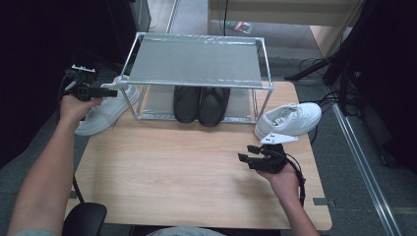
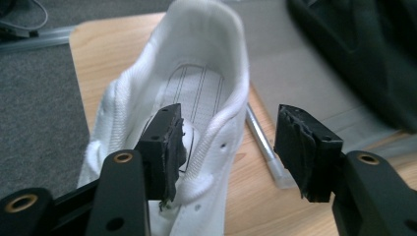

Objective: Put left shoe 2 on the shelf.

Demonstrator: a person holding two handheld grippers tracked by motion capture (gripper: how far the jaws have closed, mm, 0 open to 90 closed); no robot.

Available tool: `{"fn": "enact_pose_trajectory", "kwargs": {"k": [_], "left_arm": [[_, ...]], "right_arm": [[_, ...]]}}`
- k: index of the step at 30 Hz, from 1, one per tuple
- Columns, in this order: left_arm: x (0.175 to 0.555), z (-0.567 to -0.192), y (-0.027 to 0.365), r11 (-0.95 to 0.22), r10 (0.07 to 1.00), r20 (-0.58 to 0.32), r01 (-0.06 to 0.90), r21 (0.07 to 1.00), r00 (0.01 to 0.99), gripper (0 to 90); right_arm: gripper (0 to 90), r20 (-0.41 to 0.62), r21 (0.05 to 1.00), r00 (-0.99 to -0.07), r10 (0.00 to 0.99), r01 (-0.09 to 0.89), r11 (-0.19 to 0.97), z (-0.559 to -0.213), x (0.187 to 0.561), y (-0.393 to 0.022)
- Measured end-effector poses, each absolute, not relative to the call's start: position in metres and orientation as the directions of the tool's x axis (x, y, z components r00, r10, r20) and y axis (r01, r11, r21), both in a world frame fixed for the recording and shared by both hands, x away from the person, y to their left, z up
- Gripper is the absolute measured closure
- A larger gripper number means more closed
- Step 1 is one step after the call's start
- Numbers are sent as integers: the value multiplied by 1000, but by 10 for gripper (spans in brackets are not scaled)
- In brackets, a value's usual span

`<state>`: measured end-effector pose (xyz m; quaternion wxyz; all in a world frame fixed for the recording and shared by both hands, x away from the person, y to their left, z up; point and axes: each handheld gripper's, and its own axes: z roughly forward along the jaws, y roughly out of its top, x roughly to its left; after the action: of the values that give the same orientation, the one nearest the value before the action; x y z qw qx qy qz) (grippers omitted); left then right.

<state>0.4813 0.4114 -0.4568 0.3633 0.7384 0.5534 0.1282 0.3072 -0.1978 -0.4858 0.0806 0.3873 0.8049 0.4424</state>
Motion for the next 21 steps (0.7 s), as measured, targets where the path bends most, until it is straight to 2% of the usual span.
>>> {"fn": "enact_pose_trajectory", "kwargs": {"k": [1, 3, 6, 11, 15, 21], "left_arm": [[483, -462, 411, -128, 905, -223, 732, 669, 362, 468], [487, -475, 412, -114, 904, -242, 746, 657, 351, 531], [489, -481, 412, -107, 899, -260, 753, 649, 352, 580], [486, -482, 409, -178, 892, -203, 726, 664, 404, 646], [485, -478, 412, -207, 872, -220, 738, 642, 436, 799], [481, -473, 417, -171, 878, -251, 757, 630, 408, 832]], "right_arm": [[479, 212, 774, -685, 697, 553, 309, -486, 307, -199], [478, 217, 771, -680, 701, 559, 304, -487, 307, -200], [479, 215, 771, -677, 704, 560, 303, -488, 306, -201], [477, 216, 768, -672, 708, 565, 302, -489, 307, -202], [473, 218, 765, -670, 710, 568, 301, -489, 307, -201], [456, 240, 767, -661, 711, 578, 279, -489, 309, -201]]}}
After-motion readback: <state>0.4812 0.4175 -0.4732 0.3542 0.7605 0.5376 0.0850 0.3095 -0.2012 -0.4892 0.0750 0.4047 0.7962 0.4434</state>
